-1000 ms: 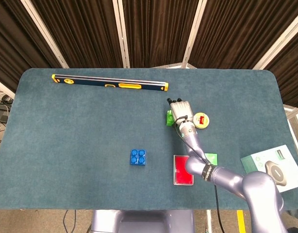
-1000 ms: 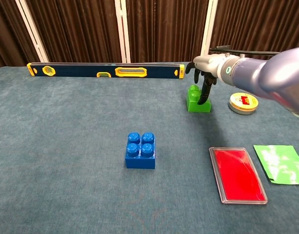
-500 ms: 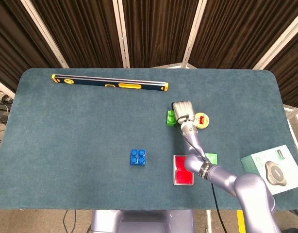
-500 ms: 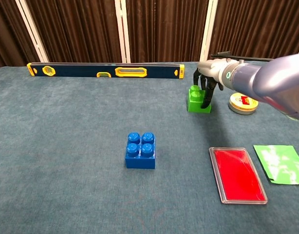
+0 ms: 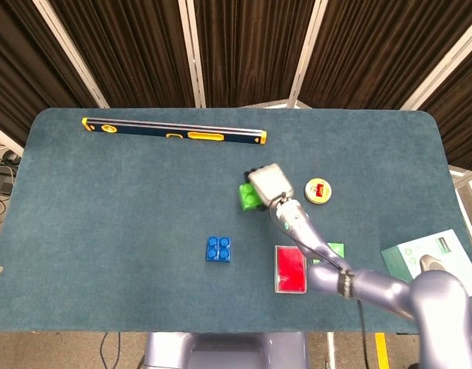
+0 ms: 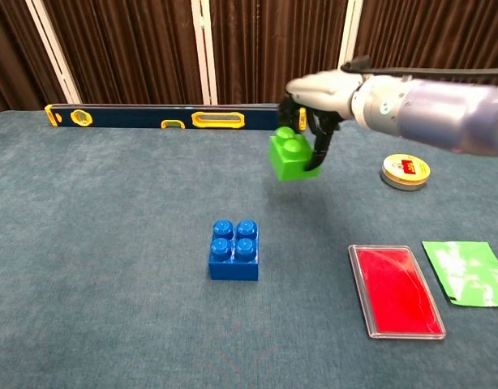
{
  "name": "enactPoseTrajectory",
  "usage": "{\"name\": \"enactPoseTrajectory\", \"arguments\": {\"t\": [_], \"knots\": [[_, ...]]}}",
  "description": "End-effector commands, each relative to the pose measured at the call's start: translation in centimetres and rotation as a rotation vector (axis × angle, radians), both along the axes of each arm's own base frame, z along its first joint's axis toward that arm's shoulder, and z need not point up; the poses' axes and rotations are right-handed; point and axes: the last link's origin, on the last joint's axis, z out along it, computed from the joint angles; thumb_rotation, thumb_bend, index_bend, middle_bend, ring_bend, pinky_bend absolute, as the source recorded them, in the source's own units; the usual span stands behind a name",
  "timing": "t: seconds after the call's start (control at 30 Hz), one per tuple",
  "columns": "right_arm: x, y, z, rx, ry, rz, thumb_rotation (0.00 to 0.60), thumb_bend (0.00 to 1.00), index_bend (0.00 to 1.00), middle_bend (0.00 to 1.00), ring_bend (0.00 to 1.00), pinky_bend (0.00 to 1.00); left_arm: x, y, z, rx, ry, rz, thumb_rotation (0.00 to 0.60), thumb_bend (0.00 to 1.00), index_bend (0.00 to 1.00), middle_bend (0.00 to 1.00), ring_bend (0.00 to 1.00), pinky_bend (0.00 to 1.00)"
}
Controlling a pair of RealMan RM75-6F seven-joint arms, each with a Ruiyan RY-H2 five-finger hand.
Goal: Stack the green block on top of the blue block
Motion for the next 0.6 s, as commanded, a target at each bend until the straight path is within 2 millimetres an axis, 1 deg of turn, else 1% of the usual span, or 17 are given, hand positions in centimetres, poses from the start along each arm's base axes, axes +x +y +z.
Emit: {"name": "enactPoseTrajectory", "arguments": {"t": [0.03, 0.2, 0.27, 0.33, 0.43, 0.57, 0.6], "knots": [[1.8, 4.8, 3.7, 0.102, -0.015, 0.260, 0.600, 0.25, 0.48, 0.59, 0.47, 0.63, 0.2, -0.3, 0.0, 0.001, 0.000, -0.009, 0.600, 0.00, 0.00, 0.00, 0.00, 0.00], [3.3, 8.2, 4.4, 0.196, 0.037, 0.496, 0.600, 0.38, 0.48, 0.59, 0.47, 0.64, 0.4, -0.6, 0.0, 0.006, 0.004, -0.019, 0.600, 0.00, 0.00, 0.00, 0.00, 0.00], [3.9, 9.6, 4.3, 0.241, 0.046, 0.582, 0.600, 0.45, 0.49, 0.59, 0.47, 0.64, 0.5, -0.6, -0.2, 0.002, 0.006, -0.019, 0.600, 0.00, 0.00, 0.00, 0.00, 0.00], [4.3, 10.6, 4.2, 0.270, 0.059, 0.679, 0.600, 0.50, 0.49, 0.60, 0.48, 0.64, 0.5, -0.6, -0.4, -0.002, 0.009, -0.020, 0.600, 0.00, 0.00, 0.00, 0.00, 0.00], [4.5, 11.3, 3.8, 0.294, 0.085, 0.814, 0.600, 0.55, 0.49, 0.60, 0.48, 0.65, 0.6, -0.6, -0.5, -0.005, 0.016, -0.021, 0.600, 0.00, 0.00, 0.00, 0.00, 0.00], [4.7, 11.6, 2.9, 0.313, 0.115, 0.923, 0.600, 0.59, 0.50, 0.61, 0.49, 0.68, 0.6, -0.5, -0.8, -0.011, 0.022, -0.015, 0.600, 0.00, 0.00, 0.00, 0.00, 0.00], [4.8, 11.6, 2.4, 0.309, 0.139, 0.977, 0.600, 0.59, 0.50, 0.61, 0.50, 0.68, 0.5, -0.5, -0.9, -0.014, 0.023, -0.012, 0.600, 0.00, 0.00, 0.00, 0.00, 0.00]]}}
